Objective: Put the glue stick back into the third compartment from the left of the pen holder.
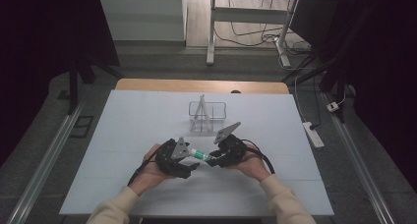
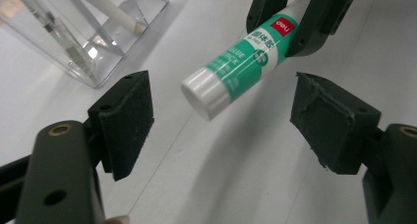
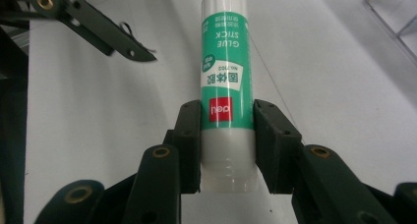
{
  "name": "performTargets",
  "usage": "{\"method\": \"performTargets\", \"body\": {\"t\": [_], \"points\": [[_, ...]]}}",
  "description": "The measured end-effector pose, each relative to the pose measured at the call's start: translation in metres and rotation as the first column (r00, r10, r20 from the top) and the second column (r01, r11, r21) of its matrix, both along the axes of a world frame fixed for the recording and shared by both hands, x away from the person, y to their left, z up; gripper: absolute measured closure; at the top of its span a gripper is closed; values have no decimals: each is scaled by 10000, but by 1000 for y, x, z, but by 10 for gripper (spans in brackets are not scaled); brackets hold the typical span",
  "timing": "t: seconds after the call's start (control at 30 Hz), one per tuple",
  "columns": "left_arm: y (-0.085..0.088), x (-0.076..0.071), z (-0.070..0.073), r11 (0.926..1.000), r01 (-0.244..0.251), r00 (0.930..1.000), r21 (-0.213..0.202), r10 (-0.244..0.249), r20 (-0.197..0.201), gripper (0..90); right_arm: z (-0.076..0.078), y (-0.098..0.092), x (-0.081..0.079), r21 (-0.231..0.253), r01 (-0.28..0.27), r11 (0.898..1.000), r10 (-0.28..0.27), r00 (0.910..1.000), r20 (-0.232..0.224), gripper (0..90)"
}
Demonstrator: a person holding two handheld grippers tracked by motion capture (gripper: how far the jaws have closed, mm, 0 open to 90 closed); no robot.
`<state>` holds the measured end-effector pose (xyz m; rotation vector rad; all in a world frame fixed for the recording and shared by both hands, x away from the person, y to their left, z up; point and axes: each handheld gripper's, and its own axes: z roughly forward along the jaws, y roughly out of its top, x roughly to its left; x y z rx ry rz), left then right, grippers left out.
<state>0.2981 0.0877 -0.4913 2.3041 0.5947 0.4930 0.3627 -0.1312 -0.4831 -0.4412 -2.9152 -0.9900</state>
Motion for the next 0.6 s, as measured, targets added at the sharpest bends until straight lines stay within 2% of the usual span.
{"method": "performTargets", "body": {"t": [0.13,0.33,0.6], "points": [[-6,1,-1,9994,185,9998,297,-187,66,238,2,1,0,19,-149,9999,149,9999,-40,647],[-9,1,-2,9981,339,9991,508,-351,232,244,2,3,-1,-49,-307,9995,305,9992,-264,646],[-16,-2,-5,9925,716,9962,987,-760,415,327,1,6,-1,-76,-532,9986,528,9973,-504,647]]}}
